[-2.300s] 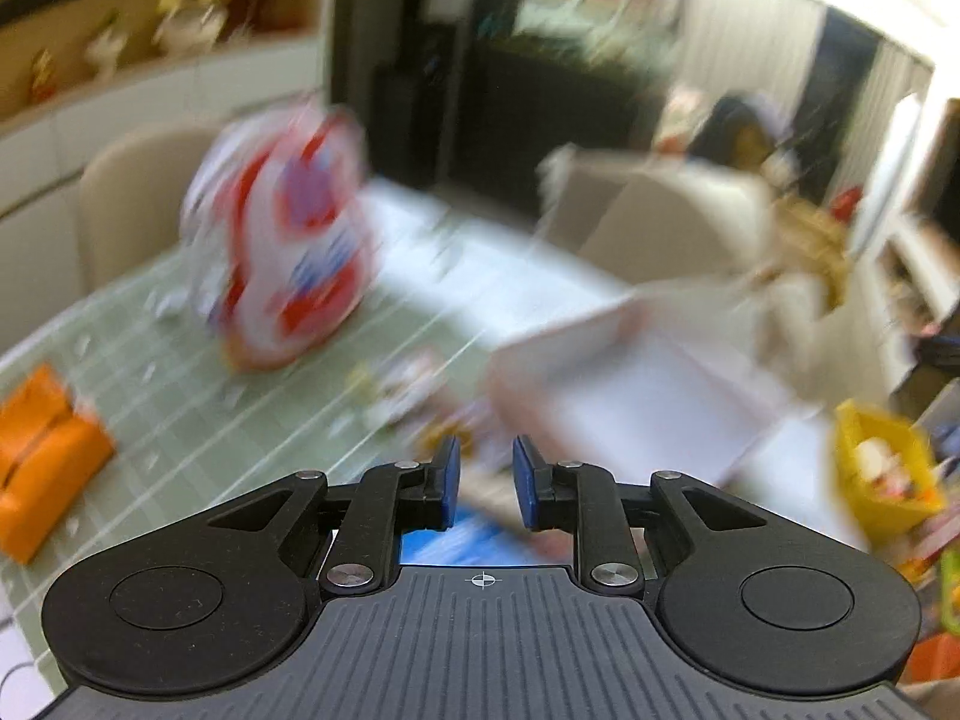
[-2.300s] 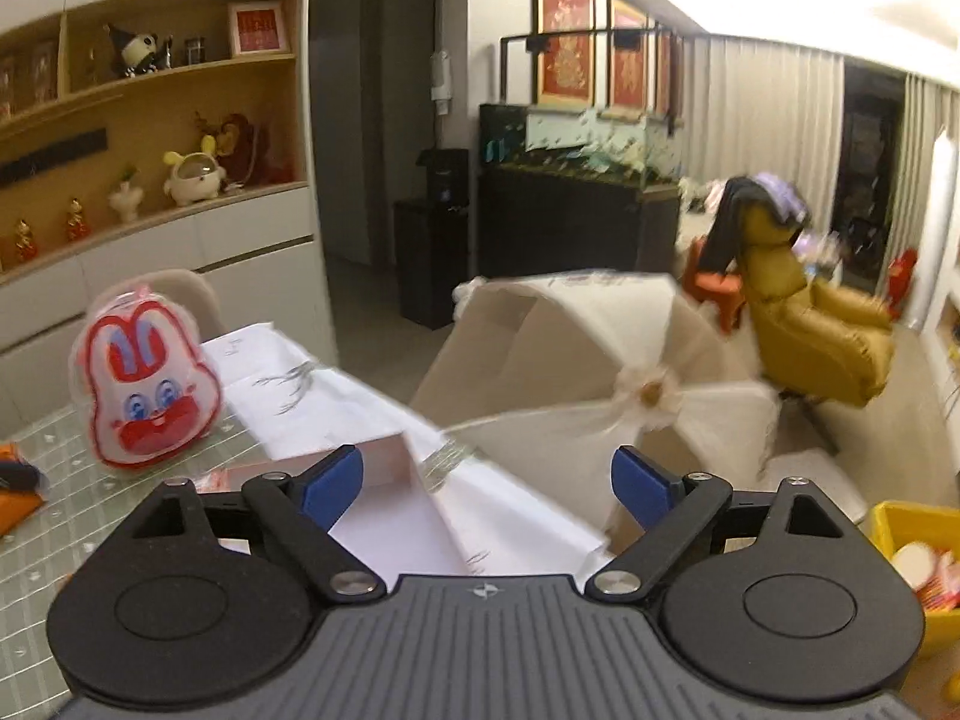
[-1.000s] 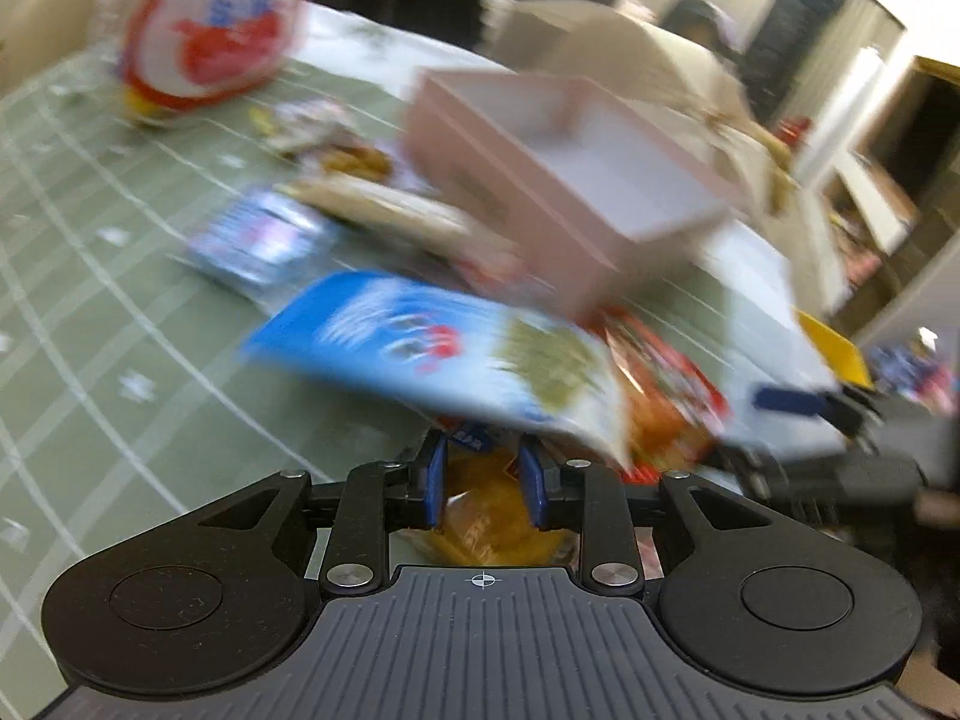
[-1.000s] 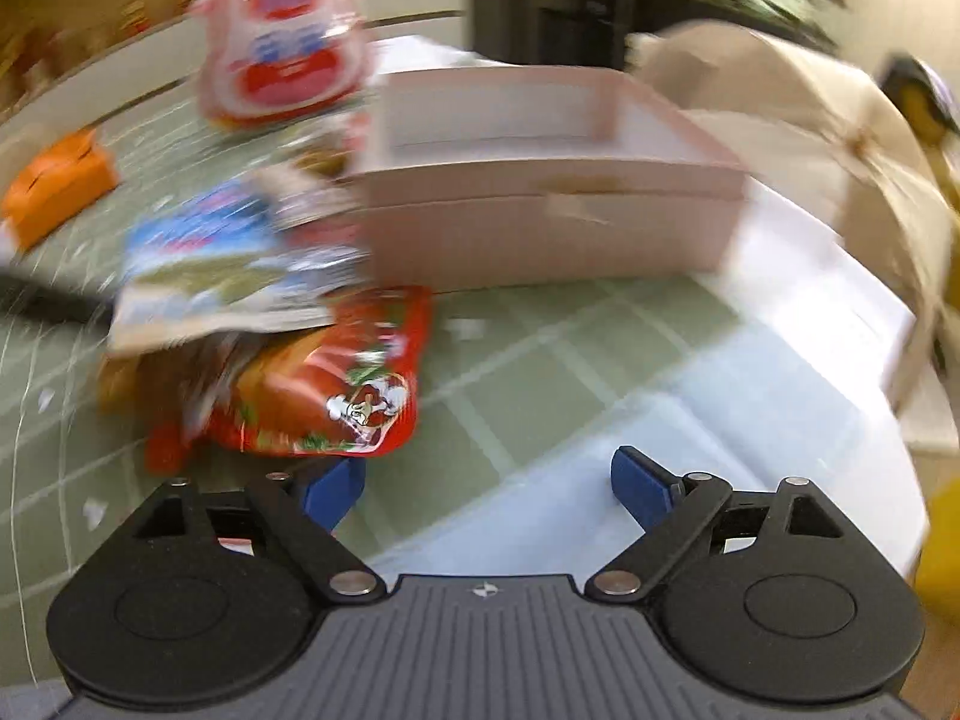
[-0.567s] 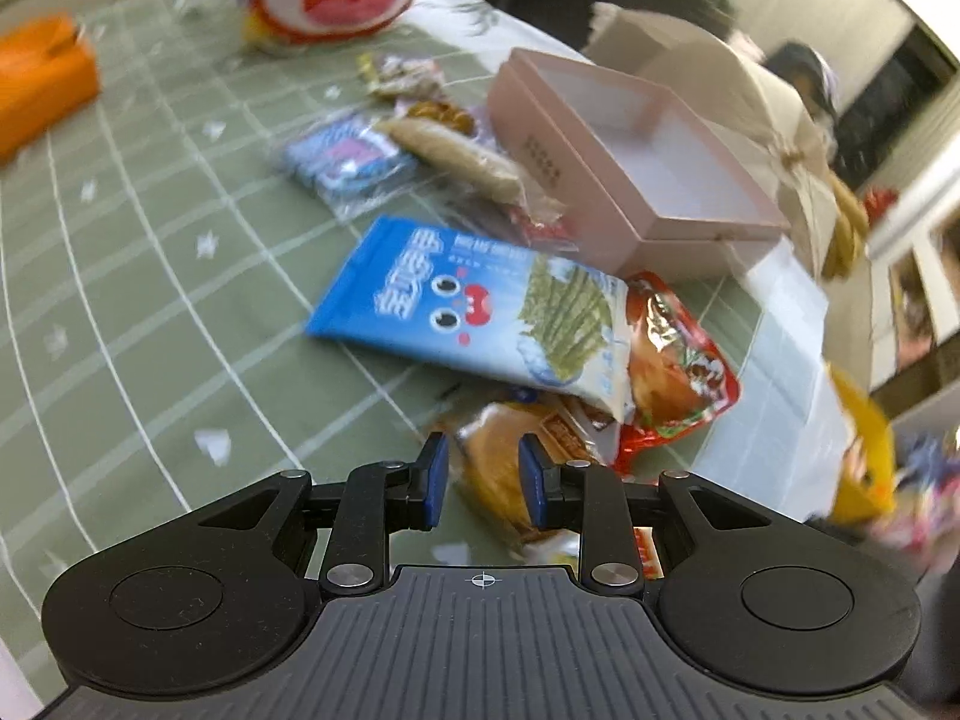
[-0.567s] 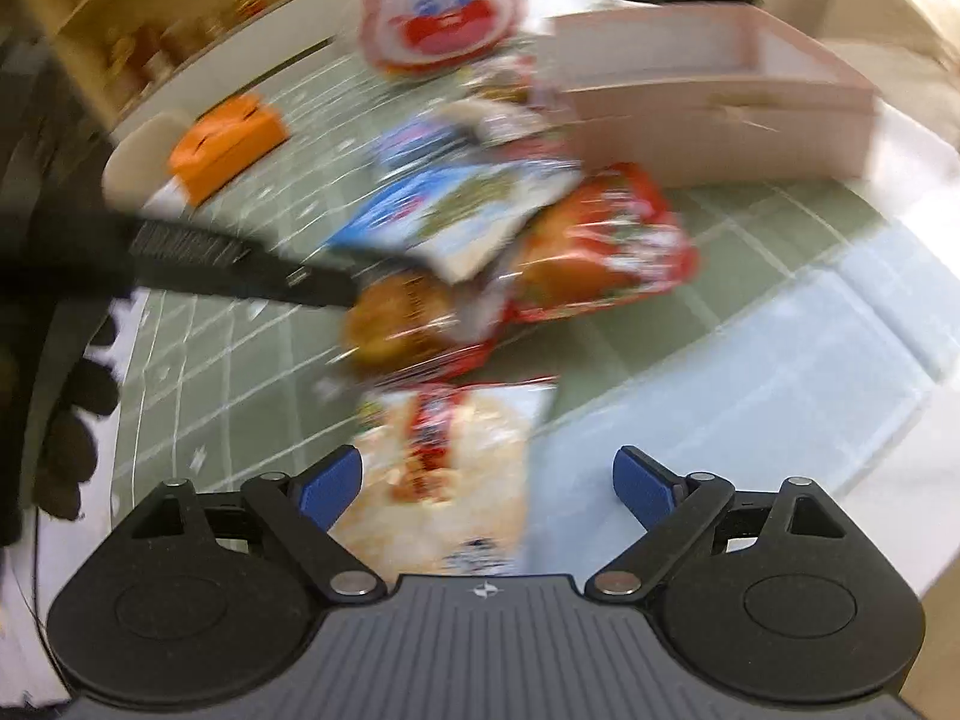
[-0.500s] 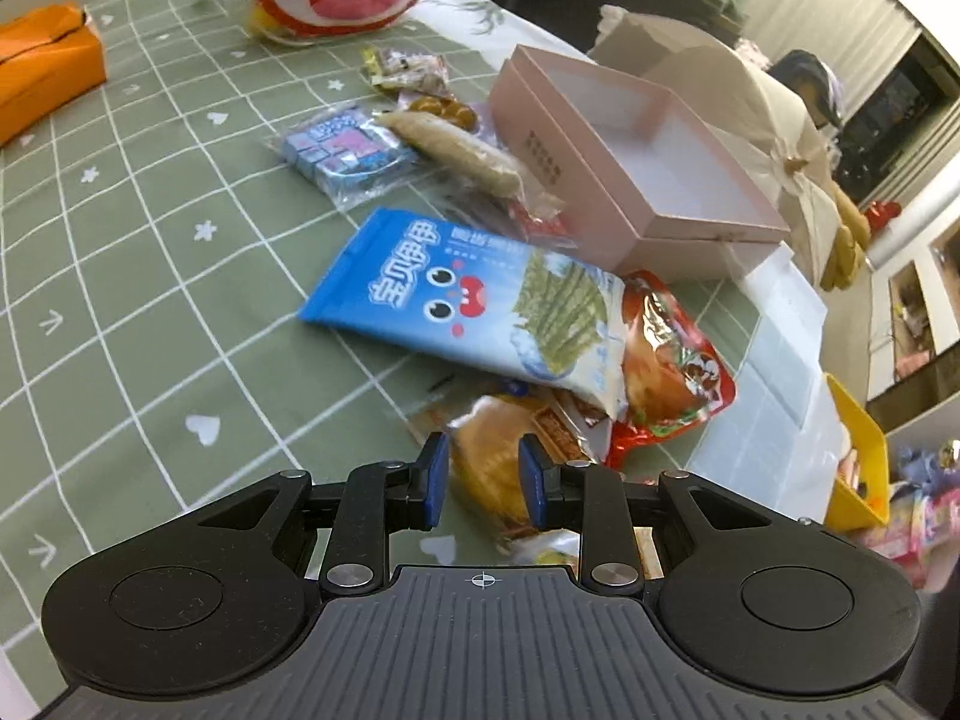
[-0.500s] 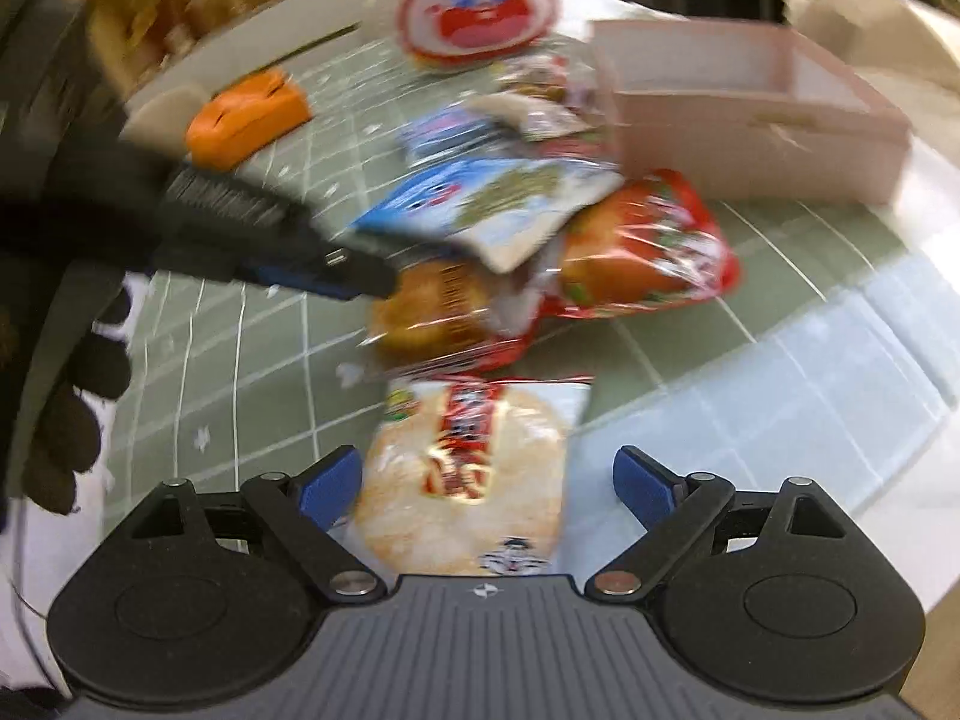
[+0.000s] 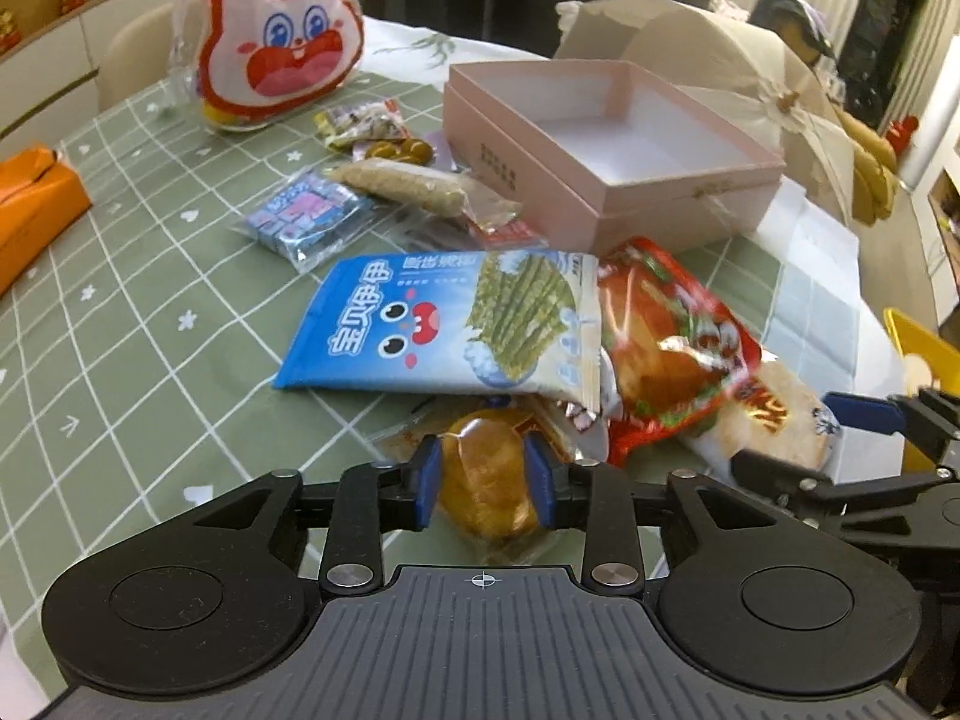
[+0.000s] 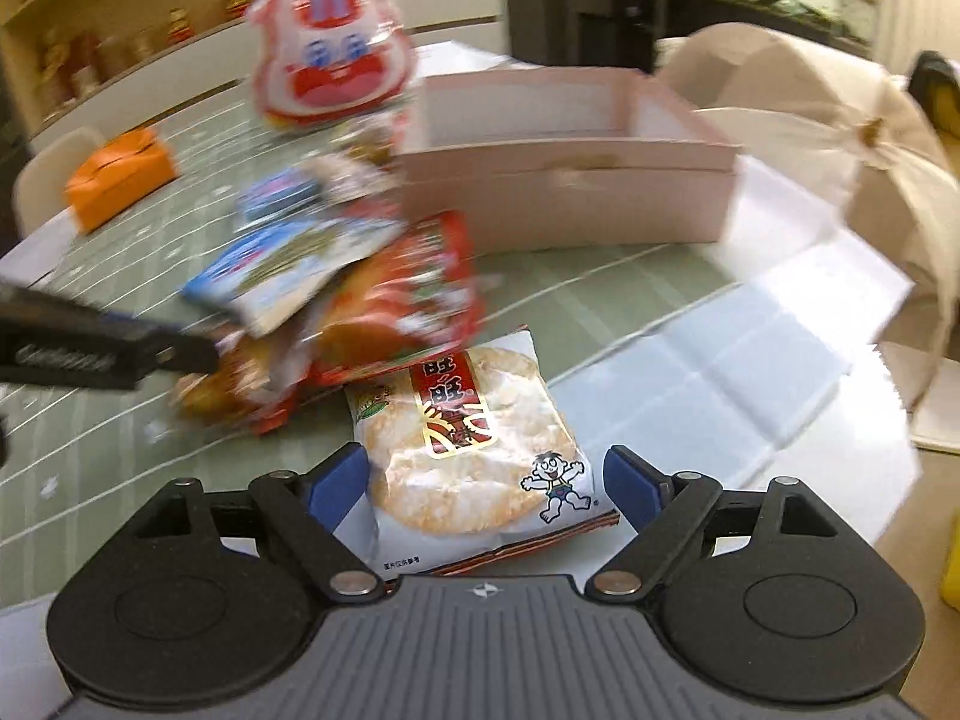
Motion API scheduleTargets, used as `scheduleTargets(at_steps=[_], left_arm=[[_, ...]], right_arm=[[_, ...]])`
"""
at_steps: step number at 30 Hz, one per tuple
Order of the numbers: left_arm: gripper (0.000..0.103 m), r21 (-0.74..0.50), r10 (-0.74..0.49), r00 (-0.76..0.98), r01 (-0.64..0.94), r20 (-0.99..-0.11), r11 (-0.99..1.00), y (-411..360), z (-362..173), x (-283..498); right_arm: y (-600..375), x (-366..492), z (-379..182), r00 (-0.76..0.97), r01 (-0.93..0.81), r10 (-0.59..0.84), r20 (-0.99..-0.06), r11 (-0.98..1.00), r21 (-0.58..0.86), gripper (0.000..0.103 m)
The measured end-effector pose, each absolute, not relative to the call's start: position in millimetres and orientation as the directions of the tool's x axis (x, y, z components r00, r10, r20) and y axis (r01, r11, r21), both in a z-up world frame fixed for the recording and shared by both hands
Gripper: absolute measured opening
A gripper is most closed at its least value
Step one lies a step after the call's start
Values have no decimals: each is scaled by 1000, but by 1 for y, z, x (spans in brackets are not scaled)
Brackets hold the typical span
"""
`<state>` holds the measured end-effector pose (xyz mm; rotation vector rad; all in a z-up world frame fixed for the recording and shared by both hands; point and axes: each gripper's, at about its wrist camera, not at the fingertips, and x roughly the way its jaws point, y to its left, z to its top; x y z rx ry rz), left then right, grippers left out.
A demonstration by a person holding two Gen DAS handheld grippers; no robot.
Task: Organize snacks
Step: 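Grasp the white rice-cracker bag with the right tool while the left tool holds the pastry packet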
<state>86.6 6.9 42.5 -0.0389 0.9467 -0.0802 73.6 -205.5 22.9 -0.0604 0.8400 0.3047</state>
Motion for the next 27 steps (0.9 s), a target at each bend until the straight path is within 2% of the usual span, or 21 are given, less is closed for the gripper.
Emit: scheduleTargets(at_steps=[3,6,10,12,14,16,21,27], left_arm=[[42,-66,-96,586,72,-805,995,-2,41,98],[43,-13,-85,597,125,-797,992,-14,39,103],[45,45,-70,614,170,-786,984,-17,37,94],[46,57,-62,614,172,-787,984,-12,37,88],[46,59,-56,612,166,-789,984,-4,37,82],[47,43,-54,606,145,-794,988,5,38,80],[51,-86,-111,569,71,-815,994,22,37,89],[57,-102,-139,542,97,-829,990,8,33,101]], right_arm=[[-220,78,23,628,-234,228,-744,967,99,86],[-228,77,20,624,-216,247,-741,966,140,87],[-217,73,16,646,-226,214,-733,970,85,91],[-207,69,12,656,-247,177,-733,969,13,91],[-204,66,10,672,-248,181,-718,969,12,93],[-203,65,10,671,-245,179,-719,969,12,95],[-204,64,10,677,-234,175,-715,972,16,95],[-205,59,9,683,-231,175,-710,973,18,96]])
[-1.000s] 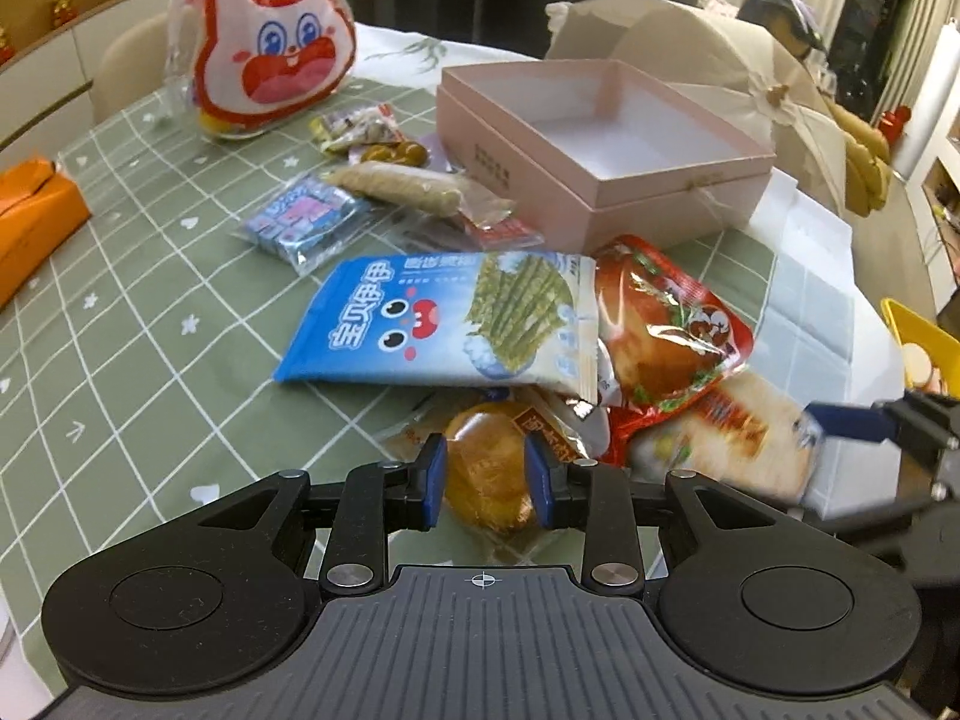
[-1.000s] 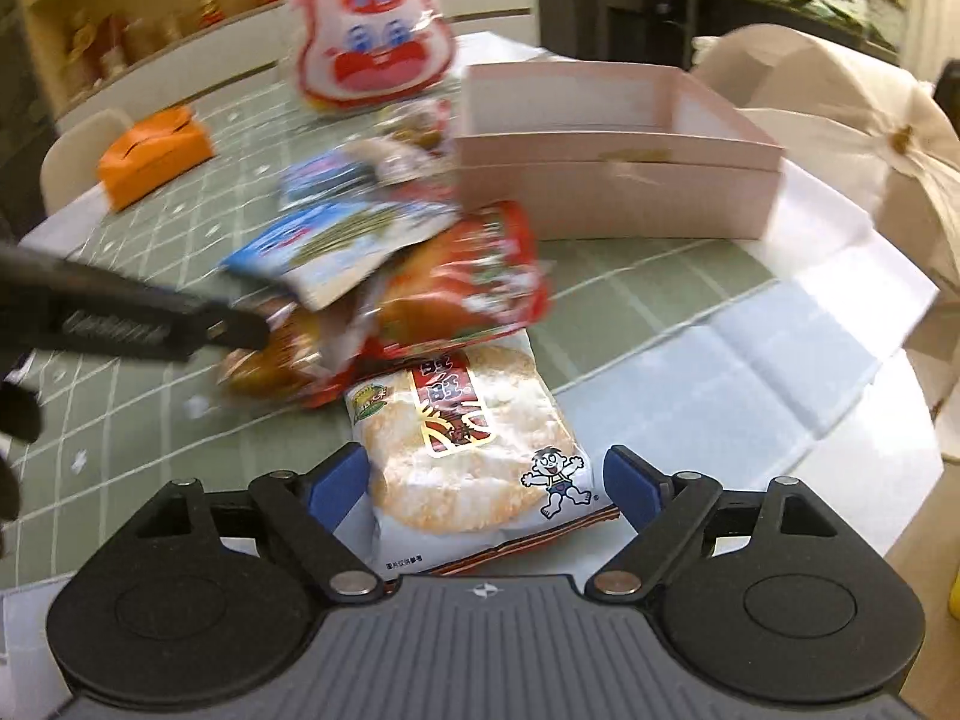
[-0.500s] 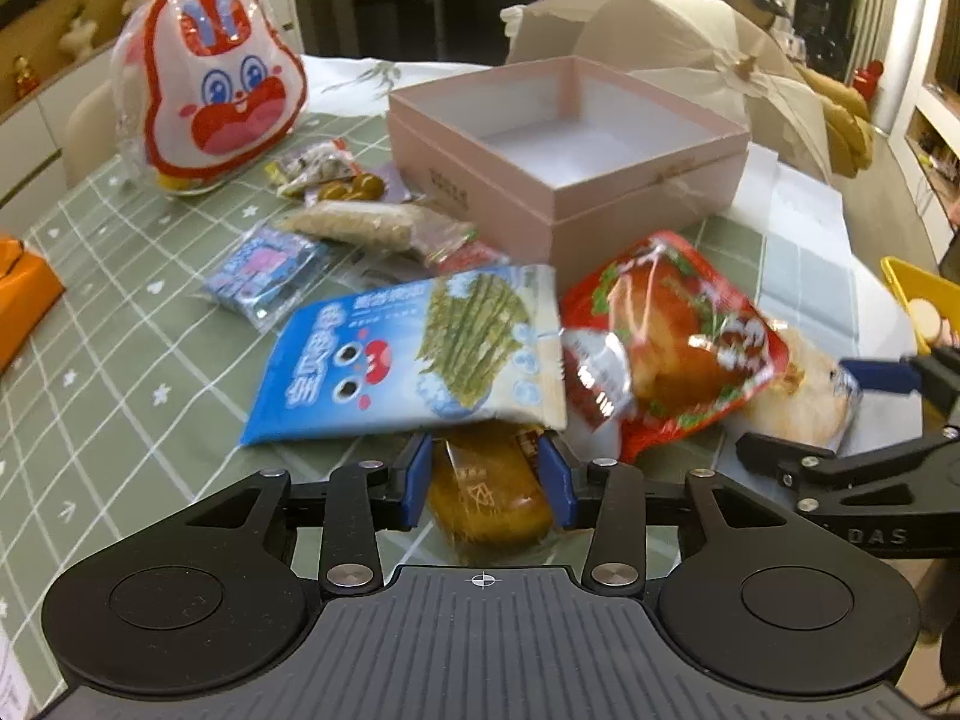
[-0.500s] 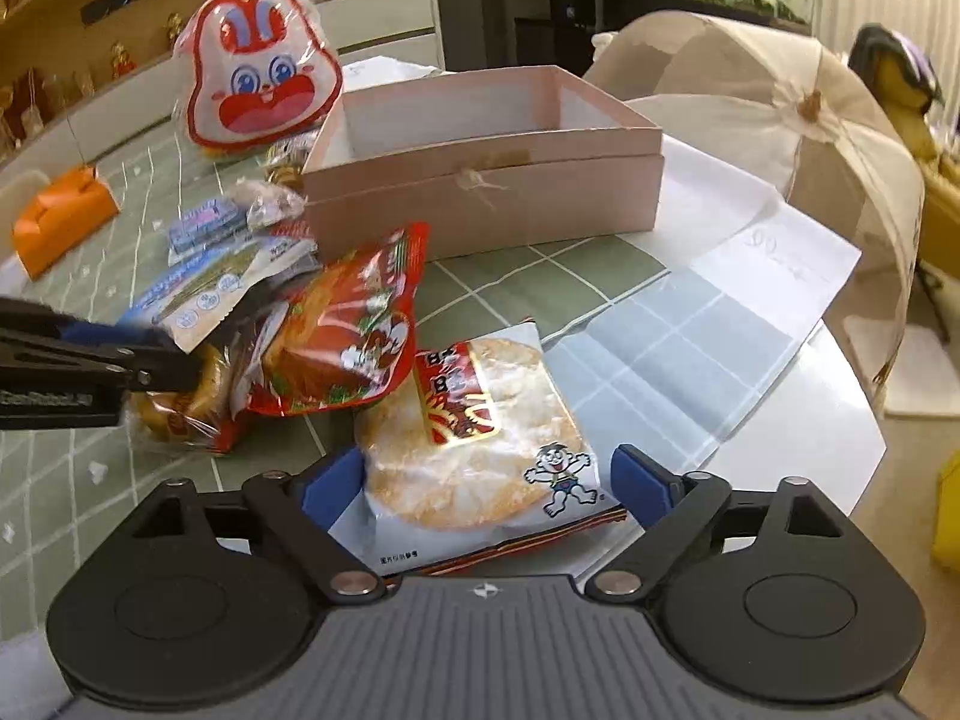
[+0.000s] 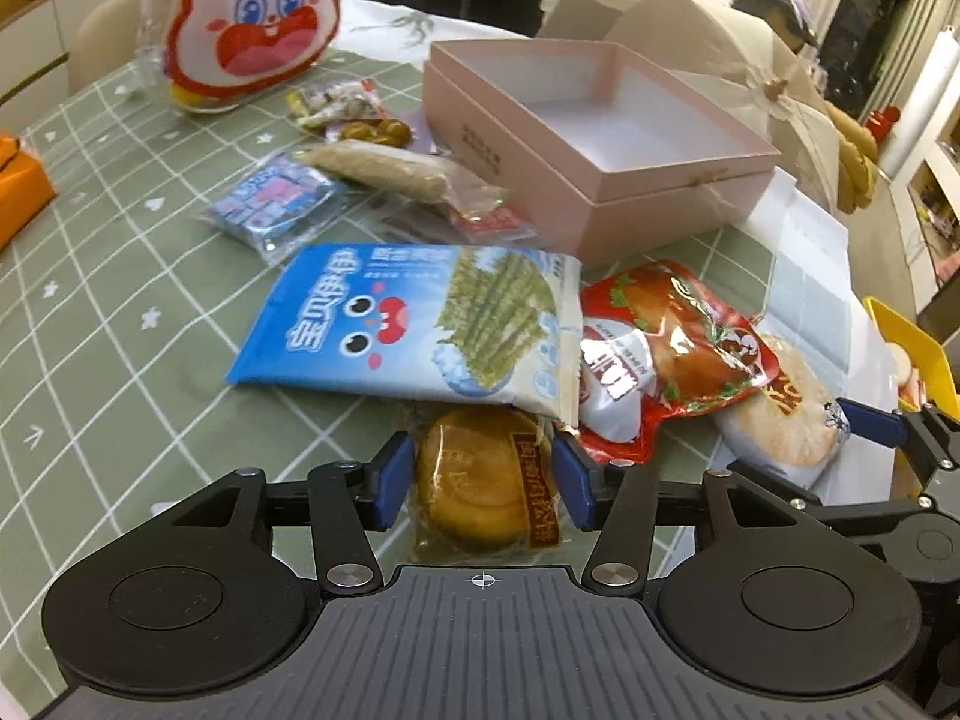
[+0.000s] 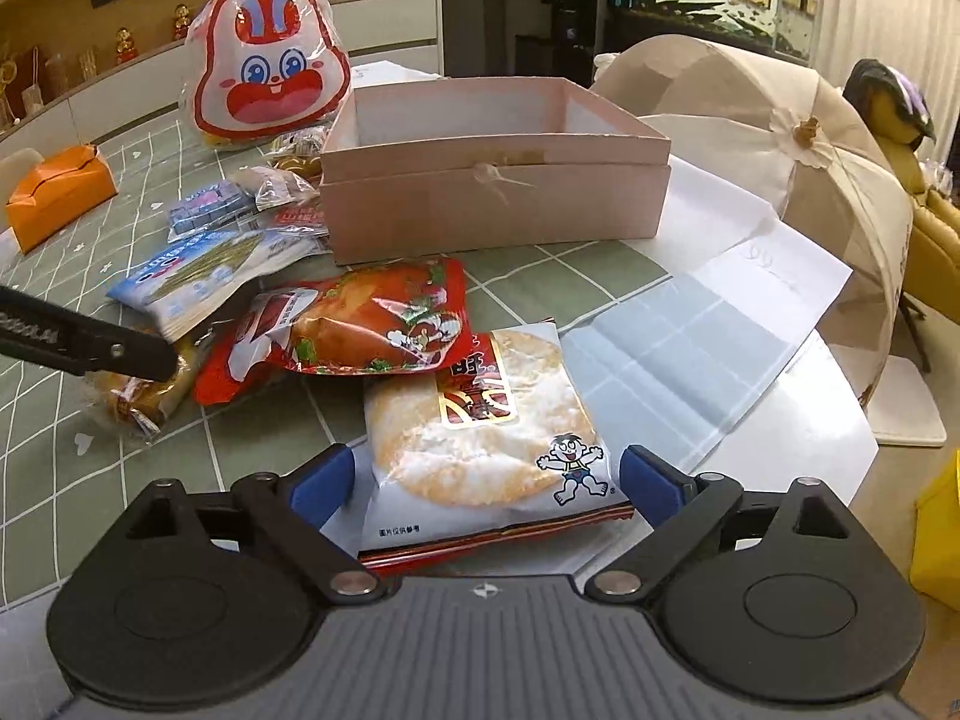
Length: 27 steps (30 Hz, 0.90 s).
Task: Organize snacks
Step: 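Grasp the white rice-cracker bag with the right tool while the left tool holds the pastry packet, then carry both packets into the pink box and open both tools to release them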
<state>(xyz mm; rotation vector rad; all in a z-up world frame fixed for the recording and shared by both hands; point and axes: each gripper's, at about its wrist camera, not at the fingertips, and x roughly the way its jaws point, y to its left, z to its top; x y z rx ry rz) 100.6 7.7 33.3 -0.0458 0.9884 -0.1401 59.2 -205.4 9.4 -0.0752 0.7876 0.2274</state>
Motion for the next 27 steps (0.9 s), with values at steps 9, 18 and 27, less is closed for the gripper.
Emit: scheduleTargets(at_steps=[9,18,27], left_arm=[[58,-172,-278,501,247,-819,954,-26,30,93],[60,-132,-286,485,327,-827,936,-42,26,82],[58,-160,-300,486,308,-821,938,-35,25,82]], right_arm=[[-218,68,11,675,-202,161,-720,979,30,96],[-230,69,12,678,-176,152,-719,984,42,90],[-231,66,20,663,-190,182,-726,979,73,75]])
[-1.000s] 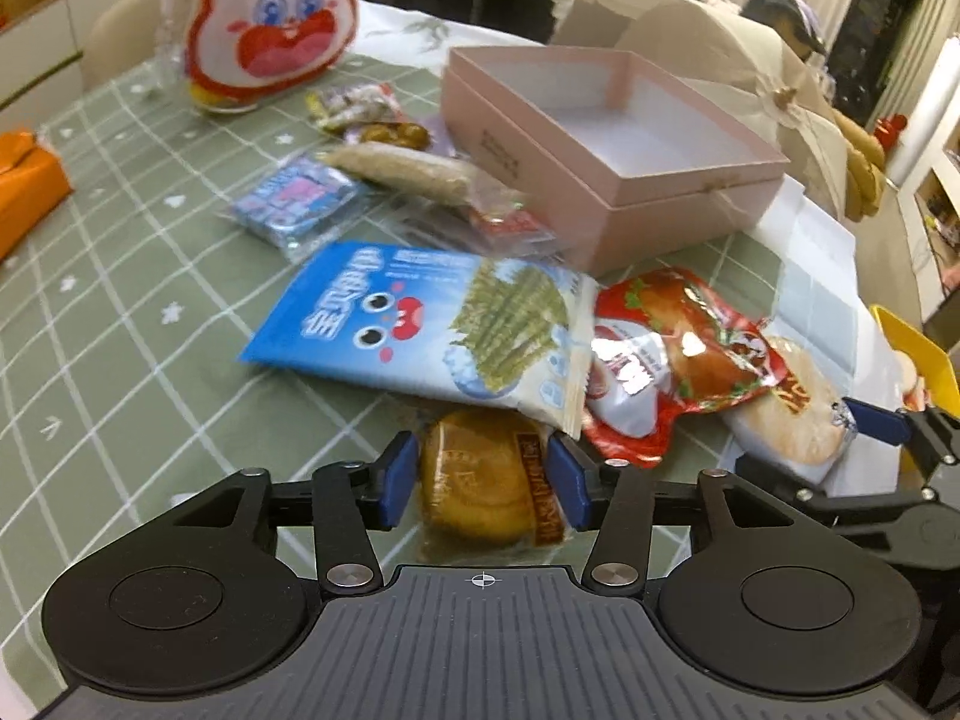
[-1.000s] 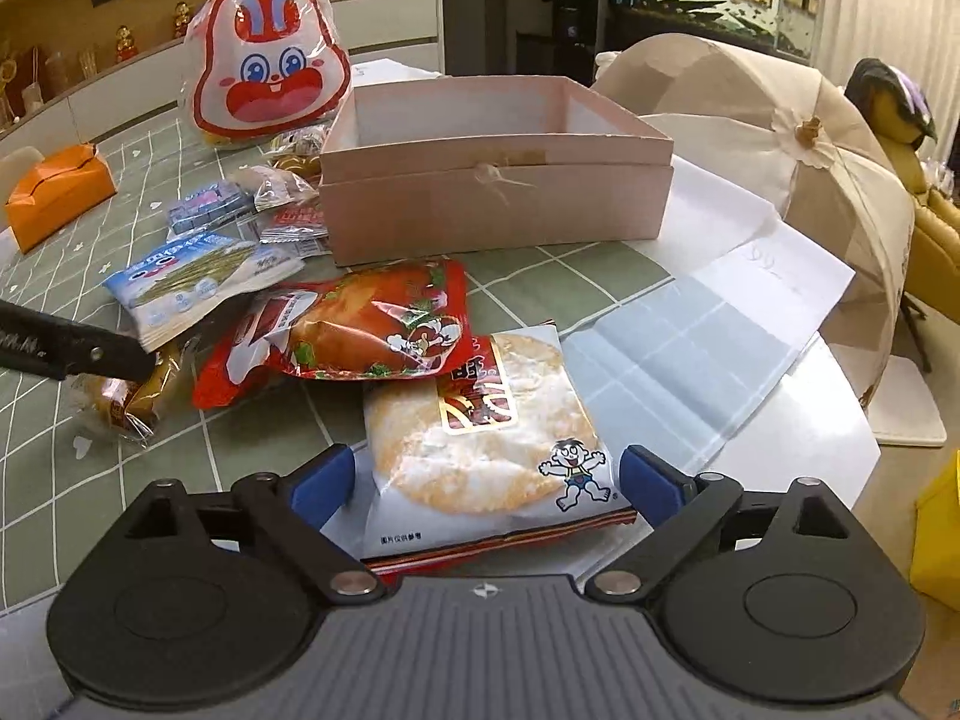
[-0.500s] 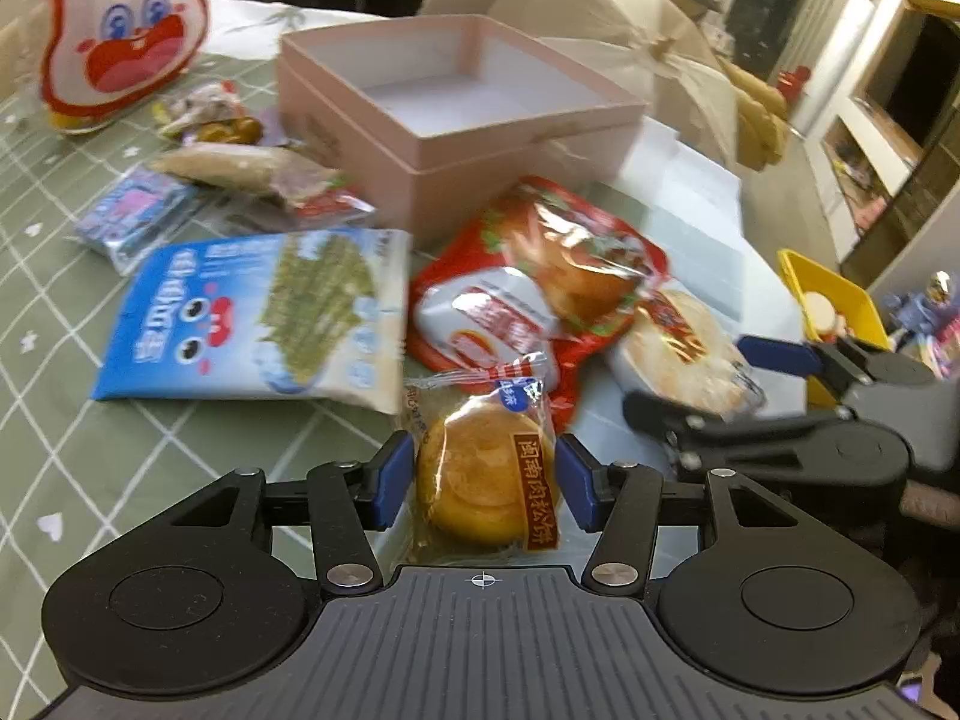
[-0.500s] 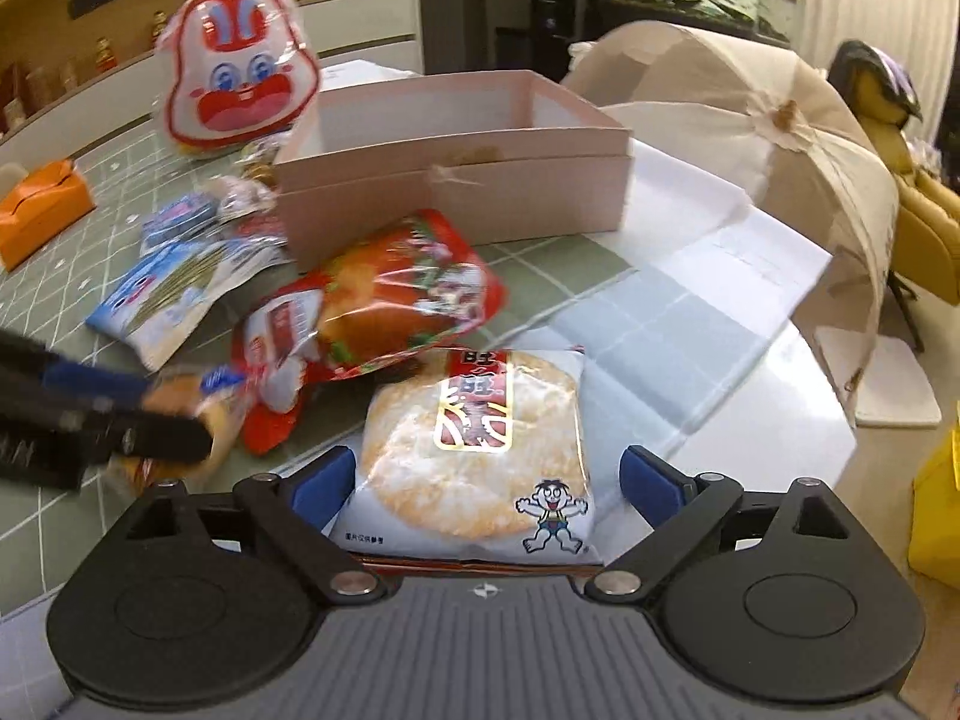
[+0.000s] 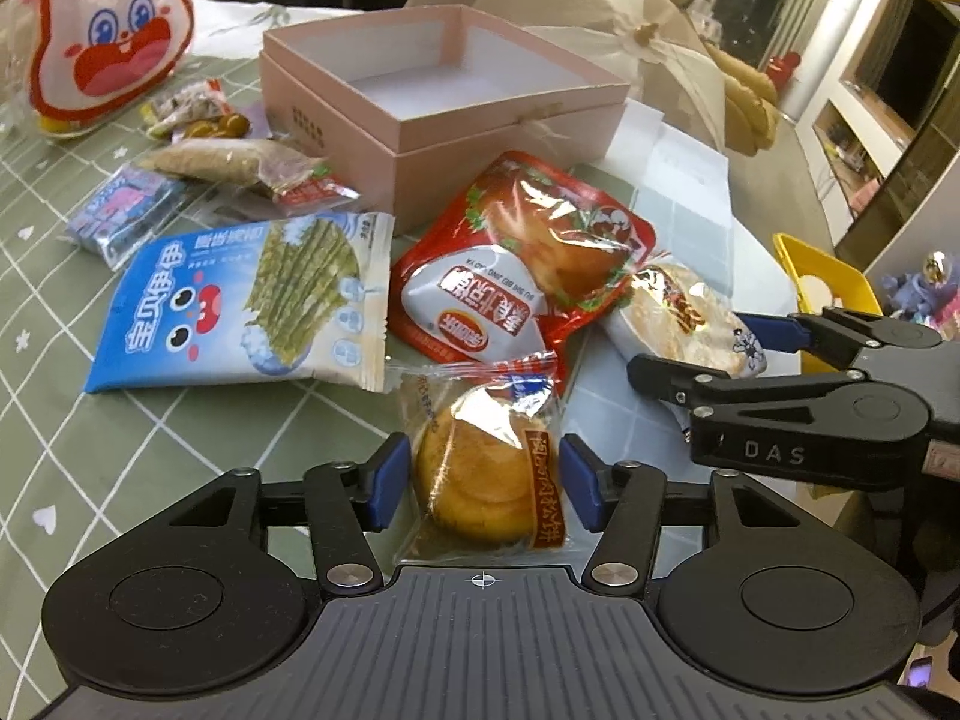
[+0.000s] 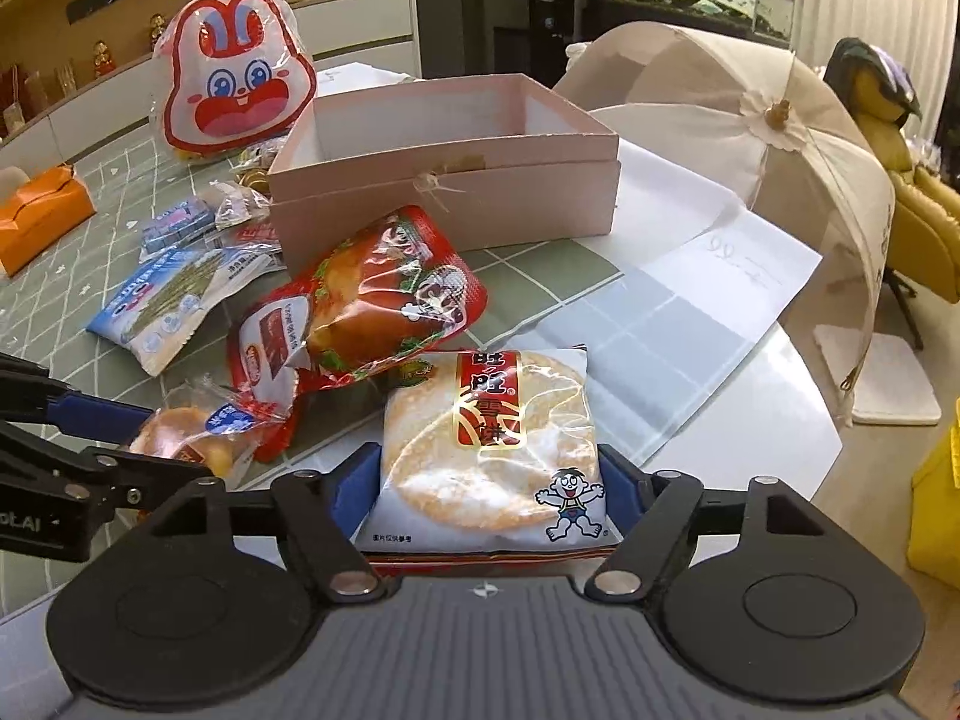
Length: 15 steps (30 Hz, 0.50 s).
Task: Organize snacks
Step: 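Carry both packets into the pink box and open both tools to release them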
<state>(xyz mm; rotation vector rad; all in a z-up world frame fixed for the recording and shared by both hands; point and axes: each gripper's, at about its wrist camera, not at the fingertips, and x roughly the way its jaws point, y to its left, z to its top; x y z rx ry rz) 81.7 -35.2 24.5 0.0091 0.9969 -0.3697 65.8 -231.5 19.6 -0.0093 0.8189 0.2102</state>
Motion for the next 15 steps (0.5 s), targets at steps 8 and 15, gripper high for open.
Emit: scheduleTargets(at_steps=[8,15], left_arm=[[56,-196,-349,531,324,-772,926,-35,49,61],[56,-217,-393,724,329,-567,919,-23,152,115]], right_arm=[[-250,56,52,695,-196,239,-678,970,142,75],[-280,103,166,826,-227,280,-489,960,166,75]])
